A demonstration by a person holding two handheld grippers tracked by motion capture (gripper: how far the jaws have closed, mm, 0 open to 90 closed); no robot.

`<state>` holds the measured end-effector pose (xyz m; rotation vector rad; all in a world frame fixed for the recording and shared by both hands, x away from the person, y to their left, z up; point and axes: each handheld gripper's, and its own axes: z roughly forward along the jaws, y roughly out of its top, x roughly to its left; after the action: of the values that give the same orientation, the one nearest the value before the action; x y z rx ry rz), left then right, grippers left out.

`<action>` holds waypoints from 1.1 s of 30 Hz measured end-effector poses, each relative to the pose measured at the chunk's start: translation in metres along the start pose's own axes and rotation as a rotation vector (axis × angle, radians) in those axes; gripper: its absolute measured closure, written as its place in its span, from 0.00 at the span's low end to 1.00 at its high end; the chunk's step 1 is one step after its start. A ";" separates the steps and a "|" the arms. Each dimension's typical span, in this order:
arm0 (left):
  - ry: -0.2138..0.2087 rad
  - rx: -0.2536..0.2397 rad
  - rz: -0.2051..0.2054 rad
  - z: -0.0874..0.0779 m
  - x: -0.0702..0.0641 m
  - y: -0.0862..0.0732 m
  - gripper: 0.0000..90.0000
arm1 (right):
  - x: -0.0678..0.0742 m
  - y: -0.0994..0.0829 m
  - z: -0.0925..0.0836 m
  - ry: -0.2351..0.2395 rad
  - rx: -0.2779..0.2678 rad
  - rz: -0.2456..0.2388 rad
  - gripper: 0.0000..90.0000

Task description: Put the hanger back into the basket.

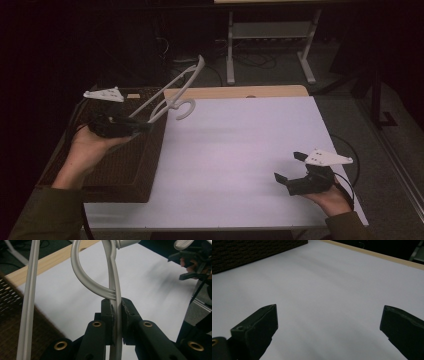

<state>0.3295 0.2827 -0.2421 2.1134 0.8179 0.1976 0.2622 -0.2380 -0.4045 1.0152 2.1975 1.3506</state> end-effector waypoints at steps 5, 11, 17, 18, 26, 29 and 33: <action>0.030 0.003 -0.016 -0.018 0.012 -0.012 0.91 | -0.001 0.000 0.000 -0.004 0.000 0.003 0.01; 0.059 0.009 -0.024 -0.034 0.023 -0.026 0.91 | -0.001 0.000 0.000 -0.007 -0.001 0.007 0.01; 0.086 0.025 -0.048 -0.046 0.034 -0.042 0.91 | -0.002 0.000 0.000 -0.014 -0.002 0.005 0.01; 0.090 0.031 -0.047 -0.048 0.037 -0.045 0.91 | -0.002 0.000 0.000 -0.014 -0.003 0.006 0.01; 0.109 0.062 -0.076 -0.056 0.050 -0.066 0.91 | -0.002 0.000 0.000 -0.015 0.001 0.020 0.01; 0.108 0.074 -0.087 -0.057 0.053 -0.073 0.91 | -0.002 0.000 0.001 -0.018 -0.002 0.011 0.01; 0.105 0.094 -0.087 -0.056 0.056 -0.080 0.91 | -0.003 0.000 0.001 -0.021 -0.001 0.010 0.01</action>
<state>0.3117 0.3889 -0.2751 2.1643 0.9974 0.2295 0.2648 -0.2393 -0.4049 1.0358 2.1790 1.3396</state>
